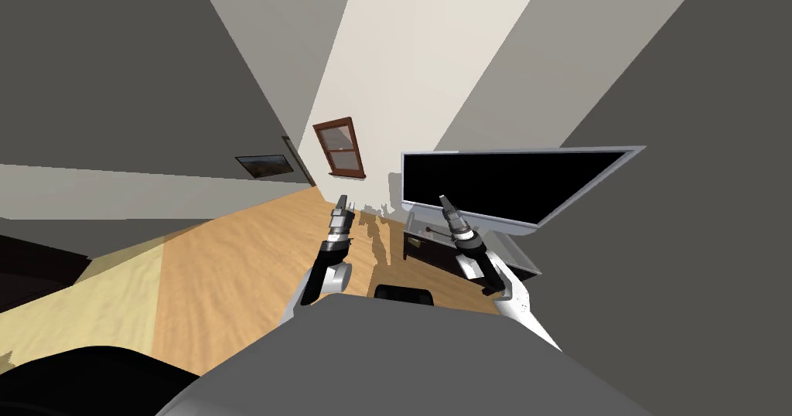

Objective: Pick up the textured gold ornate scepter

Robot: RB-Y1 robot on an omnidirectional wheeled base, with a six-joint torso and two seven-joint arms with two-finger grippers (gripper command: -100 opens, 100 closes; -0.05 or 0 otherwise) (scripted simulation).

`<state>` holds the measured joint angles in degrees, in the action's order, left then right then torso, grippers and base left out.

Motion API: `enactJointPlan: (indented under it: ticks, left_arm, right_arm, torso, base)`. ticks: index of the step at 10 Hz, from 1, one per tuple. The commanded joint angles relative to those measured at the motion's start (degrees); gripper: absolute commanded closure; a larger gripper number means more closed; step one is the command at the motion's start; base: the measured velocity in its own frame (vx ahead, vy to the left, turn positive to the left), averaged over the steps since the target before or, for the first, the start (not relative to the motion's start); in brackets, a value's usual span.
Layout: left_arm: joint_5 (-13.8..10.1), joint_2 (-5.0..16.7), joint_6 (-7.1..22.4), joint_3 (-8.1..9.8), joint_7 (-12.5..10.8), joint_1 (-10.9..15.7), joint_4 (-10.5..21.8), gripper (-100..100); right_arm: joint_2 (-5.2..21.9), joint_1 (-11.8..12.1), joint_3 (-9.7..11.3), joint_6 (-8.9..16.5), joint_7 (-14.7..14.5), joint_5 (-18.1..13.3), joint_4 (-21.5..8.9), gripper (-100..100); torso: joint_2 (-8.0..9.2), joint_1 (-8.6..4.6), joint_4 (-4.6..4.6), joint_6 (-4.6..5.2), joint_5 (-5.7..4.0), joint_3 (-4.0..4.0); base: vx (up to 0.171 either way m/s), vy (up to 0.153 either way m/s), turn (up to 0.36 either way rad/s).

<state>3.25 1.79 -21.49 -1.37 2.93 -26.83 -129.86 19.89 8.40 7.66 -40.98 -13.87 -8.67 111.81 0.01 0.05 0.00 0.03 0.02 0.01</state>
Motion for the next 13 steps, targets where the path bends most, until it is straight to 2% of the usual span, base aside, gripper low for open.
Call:
enactJointPlan:
  ticks: [1, 2, 3, 5, 6, 7, 8, 9, 10, 11, 12, 13]
  left_arm:
    - [0.0, 0.0, 0.0, 0.00, 0.0, 0.0, 0.0, 0]
    - [0.0, 0.0, 0.0, 0.00, 0.0, 0.0, 0.0, 0]
    - [0.0, 0.0, 0.0, 0.00, 0.0, 0.0, 0.0, 0]
    - [0.0, 0.0, 0.0, 0.00, 0.0, 0.0, 0.0, 0]
    - [0.0, 0.0, 0.0, 0.00, 0.0, 0.0, 0.0, 0]
    - [0.0, 0.0, 0.0, 0.00, 0.0, 0.0, 0.0, 0]
    - [0.0, 0.0, 0.0, 0.00, 0.0, 0.0, 0.0, 0]
    - [0.0, 0.0, 0.0, 0.00, 0.0, 0.0, 0.0, 0]
    - [0.0, 0.0, 0.0, 0.00, 0.0, 0.0, 0.0, 0]
    - [0.0, 0.0, 0.0, 0.00, 0.0, 0.0, 0.0, 0]
    - [0.0, 0.0, 0.0, 0.00, 0.0, 0.0, 0.0, 0]
    - [0.0, 0.0, 0.0, 0.00, 0.0, 0.0, 0.0, 0]
  right_arm:
    - [1.7, -1.2, 1.3, 0.0, -1.3, -1.4, -2.9, -100]
    - [1.7, -1.2, 1.3, 0.0, -1.3, -1.4, -3.9, -100]
    - [3.1, -2.5, 2.5, 0.2, -2.5, -2.7, -5.3, -100]
    - [3.1, -2.5, 2.5, 0.2, -2.5, -2.7, -7.5, -100]
    - [4.5, -3.8, 3.8, 0.6, -3.7, -4.2, -9.5, -100]
    - [4.5, -3.8, 3.8, 0.6, -3.7, -4.2, -11.2, -100]
    - [6.1, -5.0, 5.1, 0.9, -4.9, -5.7, -12.8, -100]
    - [6.1, -5.0, 5.1, 0.9, -4.9, -5.7, -14.9, -100]
    - [7.7, -6.3, 6.3, 1.4, -6.1, -7.3, -17.8, -100]
    - [7.7, -6.3, 6.3, 1.4, -6.1, -7.3, -19.1, -100]
    - [9.4, -7.4, 7.6, 1.9, -7.2, -9.0, -21.2, -100]
    - [9.4, -7.4, 7.6, 1.9, -7.2, -9.0, -22.4, -100]
  torso:
    - [0.00, 0.00, 0.00, 0.00, 0.00, 0.00]
    - [-0.04, 0.03, -0.01, -0.03, 0.00, -0.02]
    - [-0.06, 0.03, -0.01, 0.00, 0.01, -0.03]
    - [-0.12, 0.01, -0.03, 0.01, 0.00, -0.07]
    - [-0.04, -0.06, -0.01, 0.02, -0.01, -0.03]
    - [-0.10, -0.05, -0.02, -0.03, -0.01, -0.05]
    - [-0.12, -0.06, -0.03, 0.01, -0.01, -0.07]
    - [-0.18, -0.02, -0.04, -0.03, -0.01, -0.10]
    - [-0.18, -0.06, -0.04, 0.02, -0.01, -0.11]
    - [-0.20, -0.04, -0.04, -0.01, -0.01, -0.11]
    - [-0.19, -0.05, -0.05, 0.01, -0.01, -0.12]
    - [-0.23, -0.08, -0.05, -0.01, -0.01, -0.13]
  base:
    - [0.015, 0.040, 0.157]
    - [0.021, 0.037, 0.092]
    - [0.039, 0.041, 0.219]
    - [0.019, 0.020, 0.013]
    - [0.030, 0.018, 0.187]
    - [0.038, 0.013, 0.105]
    - [0.053, 0.024, 0.214]
    - [0.047, 0.014, 0.086]
    - [0.056, 0.019, 0.157]
    - [0.054, 0.010, 0.104]
    - [0.066, 0.007, 0.212]
    - [0.061, 0.005, 0.093]
